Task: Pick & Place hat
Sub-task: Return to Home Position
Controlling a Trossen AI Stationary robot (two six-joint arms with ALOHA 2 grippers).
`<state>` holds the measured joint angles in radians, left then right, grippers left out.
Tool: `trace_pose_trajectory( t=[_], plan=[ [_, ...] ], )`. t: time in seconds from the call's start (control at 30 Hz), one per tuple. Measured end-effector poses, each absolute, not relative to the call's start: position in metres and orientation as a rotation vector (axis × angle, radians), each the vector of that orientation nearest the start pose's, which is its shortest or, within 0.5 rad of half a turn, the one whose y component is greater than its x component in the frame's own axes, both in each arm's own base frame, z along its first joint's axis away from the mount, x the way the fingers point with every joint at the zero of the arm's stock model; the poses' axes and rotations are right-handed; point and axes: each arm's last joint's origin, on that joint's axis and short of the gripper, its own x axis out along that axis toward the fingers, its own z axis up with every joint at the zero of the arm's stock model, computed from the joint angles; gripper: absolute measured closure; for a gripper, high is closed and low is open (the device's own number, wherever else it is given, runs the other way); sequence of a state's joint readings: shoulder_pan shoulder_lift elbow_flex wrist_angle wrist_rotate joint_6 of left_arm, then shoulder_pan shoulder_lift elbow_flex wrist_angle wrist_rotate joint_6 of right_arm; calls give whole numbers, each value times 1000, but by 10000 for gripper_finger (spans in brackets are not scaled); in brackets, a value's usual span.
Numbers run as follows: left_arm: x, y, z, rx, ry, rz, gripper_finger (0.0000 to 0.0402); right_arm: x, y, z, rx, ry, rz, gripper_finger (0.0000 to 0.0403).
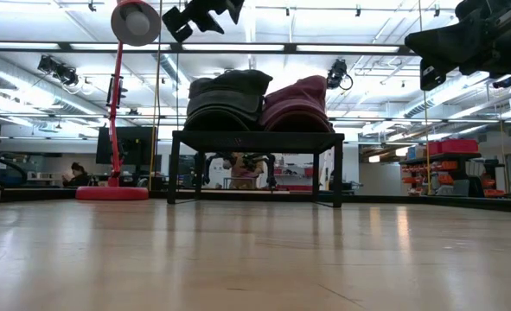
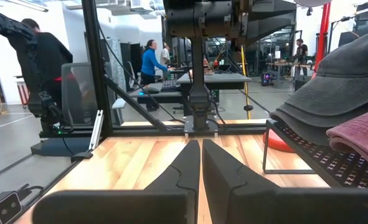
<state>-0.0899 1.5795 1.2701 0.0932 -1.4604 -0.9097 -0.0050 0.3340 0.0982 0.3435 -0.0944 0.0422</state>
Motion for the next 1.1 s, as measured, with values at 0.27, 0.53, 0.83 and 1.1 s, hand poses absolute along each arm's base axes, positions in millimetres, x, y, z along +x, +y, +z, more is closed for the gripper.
trace_pose_trajectory(
  t=[0.27,0.53,0.83,1.1],
  plan=[
    [349,-2,335,-465,-228,1168,273,119,2,202,36,-105,92,380],
    [356,9,333,-337,-23,929,361,119,2,202,36,-105,92,380],
    [362,23,331,-198,121,664,393,119,2,202,37,-105,92,380],
    [363,32,325,-121,241,425,398,119,2,202,37,-105,92,380]
  ],
)
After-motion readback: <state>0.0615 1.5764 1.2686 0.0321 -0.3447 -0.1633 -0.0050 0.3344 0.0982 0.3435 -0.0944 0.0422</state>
